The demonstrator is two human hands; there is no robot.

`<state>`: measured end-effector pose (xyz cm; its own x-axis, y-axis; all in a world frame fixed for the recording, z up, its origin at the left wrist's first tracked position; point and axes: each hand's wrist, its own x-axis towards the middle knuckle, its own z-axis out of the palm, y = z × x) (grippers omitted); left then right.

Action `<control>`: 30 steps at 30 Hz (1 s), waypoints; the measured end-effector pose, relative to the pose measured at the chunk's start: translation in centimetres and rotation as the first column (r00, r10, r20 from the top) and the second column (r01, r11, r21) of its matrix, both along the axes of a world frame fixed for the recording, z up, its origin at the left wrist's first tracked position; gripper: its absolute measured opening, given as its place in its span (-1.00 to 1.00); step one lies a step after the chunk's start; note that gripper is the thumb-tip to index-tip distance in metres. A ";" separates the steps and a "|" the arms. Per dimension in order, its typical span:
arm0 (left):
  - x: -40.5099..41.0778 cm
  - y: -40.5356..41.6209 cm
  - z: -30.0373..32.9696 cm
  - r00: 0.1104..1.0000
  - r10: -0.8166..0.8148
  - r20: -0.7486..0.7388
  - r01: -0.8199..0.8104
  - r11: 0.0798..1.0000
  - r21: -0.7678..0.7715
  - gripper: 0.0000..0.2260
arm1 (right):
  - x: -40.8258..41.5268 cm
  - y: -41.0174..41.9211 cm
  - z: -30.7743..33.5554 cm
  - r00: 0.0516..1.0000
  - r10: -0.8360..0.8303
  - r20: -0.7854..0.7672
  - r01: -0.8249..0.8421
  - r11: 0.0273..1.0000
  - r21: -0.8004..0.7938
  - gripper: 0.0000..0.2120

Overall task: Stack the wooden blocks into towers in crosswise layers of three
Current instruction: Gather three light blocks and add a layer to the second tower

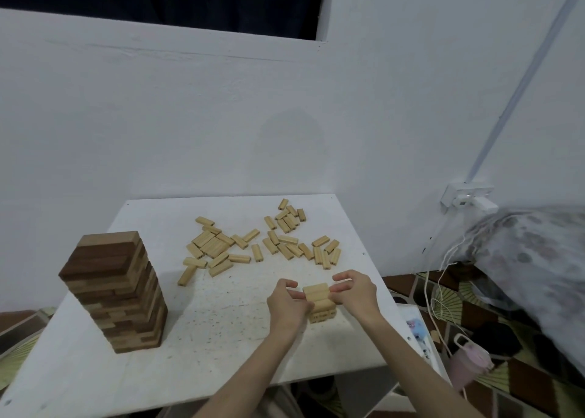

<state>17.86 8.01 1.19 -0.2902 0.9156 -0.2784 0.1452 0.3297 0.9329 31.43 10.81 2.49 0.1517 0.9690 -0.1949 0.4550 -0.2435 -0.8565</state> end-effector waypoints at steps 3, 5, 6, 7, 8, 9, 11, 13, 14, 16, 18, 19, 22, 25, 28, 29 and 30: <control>0.1 -0.1 0.0 1.000 0.002 -0.007 -0.002 1.000 -0.005 -0.61 | -0.1 0.0 -0.1 1.000 0.004 0.012 -0.004 1.000 -0.011 -0.70; 0.1 -0.2 0.0 1.000 0.005 -0.007 -0.005 1.000 -0.007 -0.62 | -0.1 0.0 -0.2 1.000 0.005 0.017 -0.005 1.000 -0.015 -0.70; 0.1 -0.2 0.0 1.000 0.006 -0.004 -0.006 1.000 -0.008 -0.62 | -0.1 0.0 -0.3 1.000 0.005 0.020 -0.004 1.000 -0.016 -0.70; 0.1 -0.2 0.0 1.000 0.006 -0.004 -0.006 1.000 -0.011 -0.62 | -0.1 0.0 -0.4 1.000 0.004 0.020 -0.003 1.000 -0.019 -0.70; 0.1 -0.3 -0.1 1.000 0.005 -0.005 -0.005 1.000 -0.013 -0.61 | -0.1 0.0 -0.4 1.000 0.002 0.018 -0.002 1.000 -0.021 -0.70; 0.1 -0.3 -0.2 1.000 0.003 -0.008 -0.003 1.000 -0.014 -0.61 | -0.1 -0.1 -0.5 1.000 0.001 0.014 -0.001 1.000 -0.025 -0.70; 0.1 -0.3 -0.3 1.000 -0.002 -0.019 0.002 1.000 -0.013 -0.60 | -0.1 -0.1 -0.6 1.000 -0.002 0.009 0.002 0.999 -0.033 -0.71; 0.1 -0.2 -0.3 1.000 -0.004 -0.023 0.004 1.000 -0.009 -0.60 | -0.1 -0.1 -0.7 1.000 -0.005 0.008 0.005 0.999 -0.034 -0.71; 0.1 -0.2 -0.3 1.000 -0.005 -0.024 0.005 1.000 -0.007 -0.60 | -0.1 0.0 -0.7 1.000 -0.006 0.008 0.006 0.999 -0.034 -0.71; 0.1 -0.2 -0.3 1.000 -0.007 -0.029 0.007 1.000 -0.006 -0.60 | -0.1 0.1 -0.8 1.000 -0.005 0.010 0.005 0.999 -0.035 -0.71; 0.1 -0.2 -0.3 0.999 -0.008 -0.035 0.008 1.000 -0.007 -0.60 | -0.1 0.2 -0.9 1.000 -0.005 0.007 0.006 0.999 -0.037 -0.71; 0.1 -0.1 -0.3 0.999 -0.009 -0.037 0.009 1.000 -0.007 -0.60 | -0.1 0.2 -0.9 1.000 -0.006 0.005 0.006 0.999 -0.039 -0.70; 0.1 -0.2 -0.3 0.999 -0.010 -0.036 0.010 1.000 -0.009 -0.60 | 0.0 0.3 -1.0 1.000 -0.009 0.003 0.009 0.999 -0.036 -0.70; 0.1 -0.1 -0.3 1.000 -0.009 -0.029 0.009 1.000 -0.015 -0.60 | 0.0 0.4 -1.1 1.000 -0.011 0.001 0.011 0.999 -0.035 -0.70; 0.2 -0.1 -0.3 0.999 -0.014 -0.030 0.013 1.000 -0.020 -0.60 | 0.1 0.4 -1.1 1.000 -0.012 0.003 0.012 0.999 -0.035 -0.69; 0.2 -0.1 -0.2 1.000 -0.015 -0.026 0.014 1.000 -0.022 -0.60 | 0.1 0.4 -1.2 1.000 -0.011 0.001 0.011 0.999 -0.037 -0.69; 0.2 -0.1 -0.3 1.000 -0.016 -0.024 0.015 1.000 -0.023 -0.60 | 0.1 0.4 -1.1 1.000 -0.010 0.003 0.010 0.999 -0.039 -0.69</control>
